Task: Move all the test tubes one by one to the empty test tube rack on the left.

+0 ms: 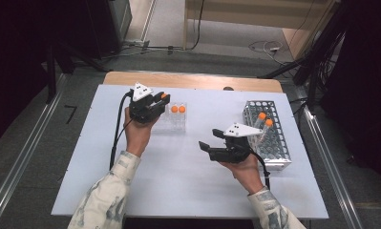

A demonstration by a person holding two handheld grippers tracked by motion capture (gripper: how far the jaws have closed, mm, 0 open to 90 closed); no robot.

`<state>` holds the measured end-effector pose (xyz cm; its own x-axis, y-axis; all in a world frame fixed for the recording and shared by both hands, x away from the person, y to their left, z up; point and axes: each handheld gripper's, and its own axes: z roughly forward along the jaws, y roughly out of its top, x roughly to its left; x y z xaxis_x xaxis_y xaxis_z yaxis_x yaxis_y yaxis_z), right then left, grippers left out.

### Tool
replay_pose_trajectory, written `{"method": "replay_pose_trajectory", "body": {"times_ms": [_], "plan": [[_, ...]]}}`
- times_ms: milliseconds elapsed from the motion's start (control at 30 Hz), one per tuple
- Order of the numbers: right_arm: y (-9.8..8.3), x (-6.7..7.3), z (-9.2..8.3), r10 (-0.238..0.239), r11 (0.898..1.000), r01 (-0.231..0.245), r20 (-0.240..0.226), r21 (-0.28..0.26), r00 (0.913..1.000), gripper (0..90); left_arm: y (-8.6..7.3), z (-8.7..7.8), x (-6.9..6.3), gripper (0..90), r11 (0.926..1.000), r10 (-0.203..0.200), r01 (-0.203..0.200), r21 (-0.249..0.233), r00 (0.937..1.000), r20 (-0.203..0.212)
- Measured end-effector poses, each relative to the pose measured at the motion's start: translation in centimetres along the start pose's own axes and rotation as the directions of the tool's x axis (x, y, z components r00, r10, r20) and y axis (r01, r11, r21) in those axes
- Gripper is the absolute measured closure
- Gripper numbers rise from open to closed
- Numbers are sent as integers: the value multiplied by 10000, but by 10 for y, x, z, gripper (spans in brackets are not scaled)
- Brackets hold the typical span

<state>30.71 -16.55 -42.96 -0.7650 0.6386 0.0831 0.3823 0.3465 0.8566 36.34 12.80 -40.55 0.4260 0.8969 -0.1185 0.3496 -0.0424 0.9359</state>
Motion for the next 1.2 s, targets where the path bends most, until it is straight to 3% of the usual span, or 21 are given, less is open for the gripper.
{"method": "replay_pose_trajectory", "body": {"times_ms": [333, 700, 967, 1067, 1200], "plan": [[0, 1, 2, -9, 10000, 9, -10, 26, 10000, 284, -12, 1, -1, 701, 10000, 63, -63, 54, 10000, -5], [-1, 1, 3, -15, 10000, 15, 3, 30, 10000, 285, -14, 3, -6, 699, 9988, 474, -474, 91, 9989, -56], [-1, 1, 3, -25, 10000, 25, 12, 43, 10000, 286, -15, 4, -7, 692, 9988, 489, -489, 65, 9988, -98], [-1, 1, 3, -38, 10000, 38, 28, 45, 10000, 289, -14, 3, -7, 590, 9990, 447, -447, 33, 9990, -41], [-1, 1, 3, -37, 10000, 37, 45, 41, 10000, 290, -14, 2, -6, 531, 9994, 350, -350, 69, 9994, -23]]}}
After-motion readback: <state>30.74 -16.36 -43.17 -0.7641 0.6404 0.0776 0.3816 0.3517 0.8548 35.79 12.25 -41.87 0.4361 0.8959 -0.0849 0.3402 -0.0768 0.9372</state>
